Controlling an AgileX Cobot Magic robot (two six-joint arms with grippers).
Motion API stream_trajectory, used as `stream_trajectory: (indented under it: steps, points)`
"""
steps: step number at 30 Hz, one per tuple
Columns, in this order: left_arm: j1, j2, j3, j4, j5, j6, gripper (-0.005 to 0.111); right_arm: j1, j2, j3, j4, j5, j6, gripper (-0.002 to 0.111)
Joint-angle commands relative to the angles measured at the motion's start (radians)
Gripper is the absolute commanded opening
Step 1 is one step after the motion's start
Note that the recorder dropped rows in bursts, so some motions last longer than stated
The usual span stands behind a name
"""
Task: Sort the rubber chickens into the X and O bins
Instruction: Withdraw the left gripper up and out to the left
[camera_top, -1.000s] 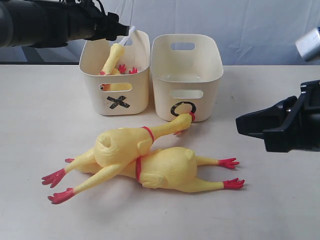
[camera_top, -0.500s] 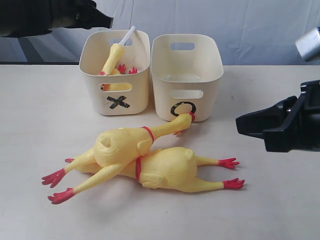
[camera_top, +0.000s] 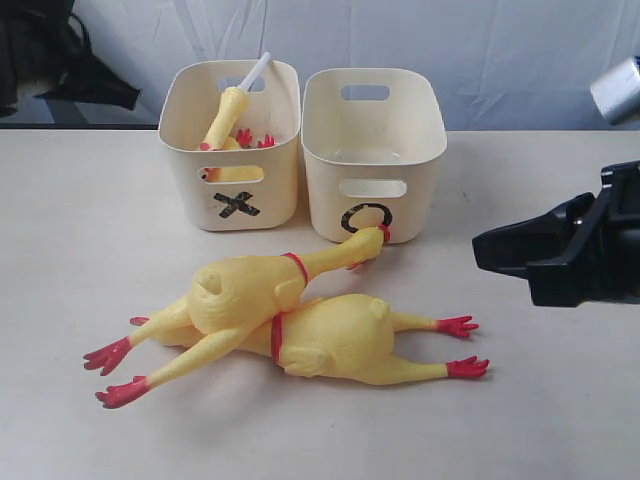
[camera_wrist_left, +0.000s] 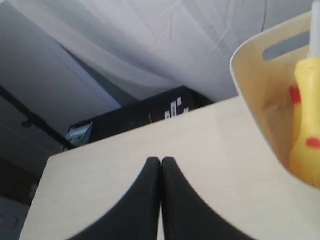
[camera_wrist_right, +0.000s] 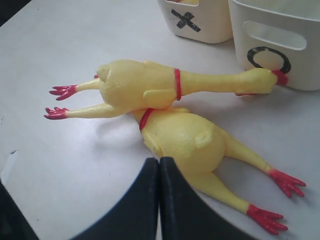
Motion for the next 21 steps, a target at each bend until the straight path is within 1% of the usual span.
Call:
stream_trajectory:
  steps: [1, 6, 11, 15, 21]
  points:
    - [-0.001, -0.115, 0.137, -0.009, 0.024, 0.003, 0.0, 0.002, -0.001, -0.004, -0.014, 0.004, -0.007, -0.001]
    - [-0.001, -0.279, 0.264, -0.009, 0.182, 0.003, 0.0, 0.002, -0.001, -0.004, -0.014, 0.002, -0.007, -0.001]
    - [-0.001, -0.486, 0.386, -0.009, 0.341, -0.002, 0.0, 0.002, -0.001, -0.004, -0.014, 0.002, -0.007, -0.001]
    - [-0.001, -0.656, 0.465, -0.009, 0.358, -0.035, 0.0, 0.002, -0.001, -0.004, -0.014, 0.002, -0.007, -0.001]
    - [-0.001, -0.92, 0.561, -0.009, 0.356, -0.032, 0.0, 0.002, -0.001, -0.004, -0.005, 0.006, -0.007, -0.001]
